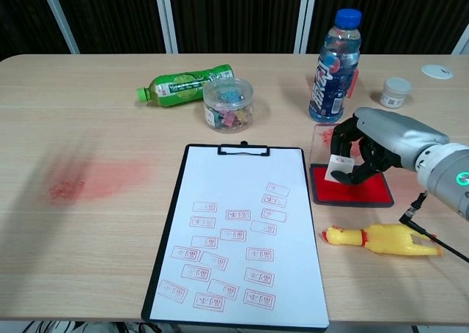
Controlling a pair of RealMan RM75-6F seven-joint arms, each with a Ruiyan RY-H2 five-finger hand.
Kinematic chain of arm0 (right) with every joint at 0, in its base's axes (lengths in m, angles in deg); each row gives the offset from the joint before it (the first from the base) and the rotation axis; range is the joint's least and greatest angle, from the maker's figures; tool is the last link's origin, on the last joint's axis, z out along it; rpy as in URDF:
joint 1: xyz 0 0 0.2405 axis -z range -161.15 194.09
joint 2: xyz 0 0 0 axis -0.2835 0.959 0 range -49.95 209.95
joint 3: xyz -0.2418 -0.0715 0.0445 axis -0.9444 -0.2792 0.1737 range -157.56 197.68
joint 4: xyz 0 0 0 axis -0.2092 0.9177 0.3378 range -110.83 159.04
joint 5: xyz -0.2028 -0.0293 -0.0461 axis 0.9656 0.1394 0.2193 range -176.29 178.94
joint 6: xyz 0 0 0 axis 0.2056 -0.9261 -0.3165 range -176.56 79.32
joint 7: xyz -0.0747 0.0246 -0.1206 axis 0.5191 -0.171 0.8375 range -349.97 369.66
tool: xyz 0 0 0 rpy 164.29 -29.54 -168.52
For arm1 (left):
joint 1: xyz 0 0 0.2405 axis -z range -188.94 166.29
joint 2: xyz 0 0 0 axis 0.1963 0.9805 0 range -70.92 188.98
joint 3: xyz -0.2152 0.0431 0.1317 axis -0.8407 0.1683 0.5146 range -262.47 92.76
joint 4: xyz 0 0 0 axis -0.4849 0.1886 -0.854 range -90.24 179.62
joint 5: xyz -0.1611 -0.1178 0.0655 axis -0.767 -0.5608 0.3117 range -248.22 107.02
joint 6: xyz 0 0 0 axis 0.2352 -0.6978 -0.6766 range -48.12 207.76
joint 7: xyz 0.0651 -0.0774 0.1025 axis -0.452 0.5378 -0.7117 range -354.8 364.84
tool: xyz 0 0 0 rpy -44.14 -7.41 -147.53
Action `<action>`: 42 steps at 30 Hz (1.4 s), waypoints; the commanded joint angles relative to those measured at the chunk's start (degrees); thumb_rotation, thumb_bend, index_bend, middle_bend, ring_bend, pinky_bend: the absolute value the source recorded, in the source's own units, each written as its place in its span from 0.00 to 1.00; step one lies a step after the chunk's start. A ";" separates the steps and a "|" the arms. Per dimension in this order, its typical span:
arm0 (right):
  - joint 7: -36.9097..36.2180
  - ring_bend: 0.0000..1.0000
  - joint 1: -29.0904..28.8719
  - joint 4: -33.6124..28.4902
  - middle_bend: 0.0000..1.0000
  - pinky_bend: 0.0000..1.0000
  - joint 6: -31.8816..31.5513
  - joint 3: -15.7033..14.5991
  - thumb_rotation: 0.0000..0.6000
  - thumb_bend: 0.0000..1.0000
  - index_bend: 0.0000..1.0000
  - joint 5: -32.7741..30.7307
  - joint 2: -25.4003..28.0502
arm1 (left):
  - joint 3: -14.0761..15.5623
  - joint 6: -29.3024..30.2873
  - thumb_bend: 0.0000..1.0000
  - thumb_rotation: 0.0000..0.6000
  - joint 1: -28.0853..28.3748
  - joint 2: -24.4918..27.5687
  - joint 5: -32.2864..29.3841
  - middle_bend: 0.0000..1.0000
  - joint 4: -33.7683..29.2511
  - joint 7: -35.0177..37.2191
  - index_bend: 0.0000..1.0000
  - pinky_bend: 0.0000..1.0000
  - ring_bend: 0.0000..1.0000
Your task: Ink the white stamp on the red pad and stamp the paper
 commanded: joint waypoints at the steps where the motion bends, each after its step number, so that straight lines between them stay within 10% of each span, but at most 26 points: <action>1: 0.48 0.76 -0.18 -0.59 0.70 0.89 -0.19 0.28 1.00 1.00 0.84 -0.27 0.02 | 0.02 -0.04 0.01 1.00 0.01 0.03 0.00 0.00 -0.01 0.07 0.00 0.00 0.00; 42: 0.46 0.76 0.14 3.52 0.71 0.89 0.41 -0.78 1.00 1.00 0.85 -1.92 -3.77 | 0.15 -0.27 0.01 1.00 0.17 0.21 0.06 0.00 0.04 0.48 0.00 0.00 0.00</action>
